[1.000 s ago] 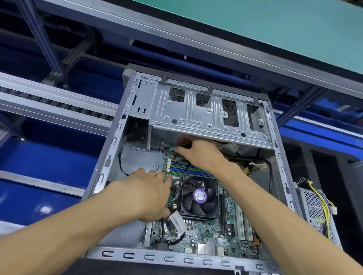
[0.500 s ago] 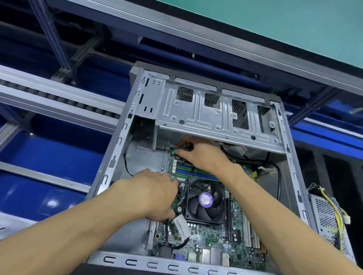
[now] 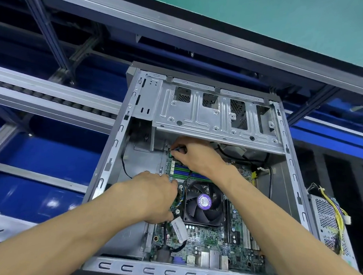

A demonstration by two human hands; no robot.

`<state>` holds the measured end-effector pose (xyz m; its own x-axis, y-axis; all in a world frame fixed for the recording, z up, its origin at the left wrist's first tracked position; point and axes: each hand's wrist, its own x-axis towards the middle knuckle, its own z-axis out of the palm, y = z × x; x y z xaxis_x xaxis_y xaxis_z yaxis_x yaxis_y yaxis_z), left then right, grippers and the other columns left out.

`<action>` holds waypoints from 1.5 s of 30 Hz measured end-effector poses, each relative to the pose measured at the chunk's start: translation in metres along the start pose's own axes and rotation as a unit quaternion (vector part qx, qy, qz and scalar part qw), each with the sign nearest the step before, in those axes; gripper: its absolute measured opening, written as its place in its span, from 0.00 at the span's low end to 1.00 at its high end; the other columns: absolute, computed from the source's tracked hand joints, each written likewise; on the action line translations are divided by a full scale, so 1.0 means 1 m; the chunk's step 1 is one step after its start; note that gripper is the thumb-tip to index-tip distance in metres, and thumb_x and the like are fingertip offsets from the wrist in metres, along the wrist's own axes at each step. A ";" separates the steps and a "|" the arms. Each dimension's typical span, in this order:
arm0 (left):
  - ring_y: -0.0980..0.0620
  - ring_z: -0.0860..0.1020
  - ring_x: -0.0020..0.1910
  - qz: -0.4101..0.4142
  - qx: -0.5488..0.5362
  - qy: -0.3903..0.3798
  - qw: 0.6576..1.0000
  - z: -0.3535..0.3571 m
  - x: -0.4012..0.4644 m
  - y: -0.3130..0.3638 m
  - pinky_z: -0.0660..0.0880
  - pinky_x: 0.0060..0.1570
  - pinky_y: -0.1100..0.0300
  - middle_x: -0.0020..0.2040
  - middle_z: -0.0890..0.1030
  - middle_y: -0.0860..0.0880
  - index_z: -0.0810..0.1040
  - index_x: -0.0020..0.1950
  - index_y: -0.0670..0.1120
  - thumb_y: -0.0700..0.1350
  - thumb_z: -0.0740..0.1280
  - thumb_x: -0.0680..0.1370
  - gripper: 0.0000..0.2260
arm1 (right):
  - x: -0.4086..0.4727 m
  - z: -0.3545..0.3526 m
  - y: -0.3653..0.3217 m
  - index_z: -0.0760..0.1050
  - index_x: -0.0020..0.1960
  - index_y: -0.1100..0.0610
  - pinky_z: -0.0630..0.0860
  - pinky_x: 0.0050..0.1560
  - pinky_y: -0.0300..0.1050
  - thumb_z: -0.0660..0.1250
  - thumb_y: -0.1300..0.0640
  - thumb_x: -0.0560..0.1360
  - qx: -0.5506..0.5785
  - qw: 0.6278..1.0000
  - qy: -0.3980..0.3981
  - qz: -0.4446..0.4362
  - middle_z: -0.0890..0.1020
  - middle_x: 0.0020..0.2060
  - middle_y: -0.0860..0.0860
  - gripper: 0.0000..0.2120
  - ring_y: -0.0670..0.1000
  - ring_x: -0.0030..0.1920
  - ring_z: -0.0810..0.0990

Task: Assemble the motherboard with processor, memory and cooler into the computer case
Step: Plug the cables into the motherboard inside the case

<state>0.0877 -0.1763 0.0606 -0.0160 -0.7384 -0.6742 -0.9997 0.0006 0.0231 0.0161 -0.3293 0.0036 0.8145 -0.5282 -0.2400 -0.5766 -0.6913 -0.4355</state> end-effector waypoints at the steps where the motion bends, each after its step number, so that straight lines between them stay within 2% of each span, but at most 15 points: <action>1: 0.41 0.72 0.66 0.000 0.000 0.001 1.000 0.000 0.000 0.000 0.69 0.63 0.48 0.69 0.70 0.41 0.59 0.78 0.42 0.59 0.61 0.80 0.32 | 0.000 0.001 0.000 0.79 0.57 0.52 0.74 0.43 0.44 0.65 0.47 0.81 0.011 1.000 0.002 0.003 0.81 0.45 0.49 0.11 0.52 0.44 0.79; 5: 0.41 0.73 0.65 0.000 -0.003 0.001 1.000 -0.001 -0.001 -0.001 0.69 0.62 0.49 0.68 0.71 0.41 0.60 0.77 0.42 0.59 0.61 0.80 0.31 | 0.000 0.002 0.001 0.79 0.59 0.48 0.78 0.50 0.46 0.65 0.47 0.80 0.038 0.999 0.006 0.014 0.82 0.49 0.47 0.10 0.51 0.49 0.80; 11: 0.42 0.73 0.65 0.002 -0.006 0.004 1.000 -0.002 -0.002 -0.001 0.70 0.62 0.49 0.67 0.72 0.41 0.60 0.77 0.42 0.59 0.61 0.80 0.31 | -0.001 -0.001 0.000 0.78 0.60 0.50 0.72 0.45 0.41 0.66 0.48 0.80 0.012 1.000 0.003 0.001 0.83 0.52 0.49 0.11 0.52 0.52 0.81; 20: 0.42 0.74 0.63 0.003 0.000 0.005 1.000 -0.001 0.000 0.000 0.71 0.60 0.49 0.66 0.72 0.41 0.61 0.76 0.42 0.59 0.61 0.80 0.31 | -0.001 -0.006 -0.008 0.77 0.63 0.53 0.80 0.51 0.51 0.61 0.48 0.83 -0.037 0.999 -0.029 -0.014 0.83 0.53 0.54 0.14 0.57 0.52 0.81; 29: 0.41 0.75 0.62 0.005 -0.008 0.008 1.000 0.001 0.001 -0.002 0.73 0.61 0.48 0.65 0.73 0.41 0.63 0.75 0.43 0.59 0.63 0.79 0.30 | -0.001 -0.011 -0.007 0.76 0.63 0.52 0.77 0.52 0.47 0.62 0.48 0.82 -0.031 0.999 -0.039 -0.005 0.82 0.56 0.52 0.13 0.55 0.55 0.80; 35: 0.42 0.75 0.62 0.007 -0.007 0.009 1.000 0.000 0.002 -0.002 0.73 0.58 0.49 0.65 0.73 0.42 0.64 0.74 0.43 0.59 0.63 0.79 0.30 | 0.000 -0.009 -0.007 0.76 0.63 0.52 0.77 0.49 0.47 0.62 0.48 0.83 -0.033 0.998 -0.046 -0.007 0.81 0.53 0.52 0.13 0.55 0.52 0.80; 39: 0.42 0.75 0.63 0.006 -0.009 0.007 1.000 -0.001 0.001 -0.002 0.73 0.60 0.49 0.66 0.73 0.42 0.63 0.75 0.43 0.59 0.63 0.79 0.30 | 0.000 -0.007 -0.006 0.76 0.63 0.52 0.69 0.43 0.42 0.61 0.49 0.83 -0.037 0.998 -0.038 -0.015 0.77 0.47 0.47 0.12 0.50 0.45 0.75; 45: 0.42 0.75 0.62 0.009 -0.006 0.002 1.000 -0.002 0.001 -0.002 0.74 0.59 0.48 0.65 0.73 0.42 0.63 0.75 0.43 0.59 0.63 0.79 0.30 | 0.000 -0.008 -0.006 0.76 0.64 0.50 0.69 0.42 0.42 0.61 0.48 0.83 -0.039 0.998 -0.041 -0.018 0.77 0.47 0.47 0.13 0.49 0.45 0.74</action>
<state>0.0896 -0.1787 0.0612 -0.0331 -0.7411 -0.6706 -0.9990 0.0050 0.0437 0.0188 -0.3289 0.0131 0.8360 -0.4612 -0.2973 -0.5466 -0.7476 -0.3773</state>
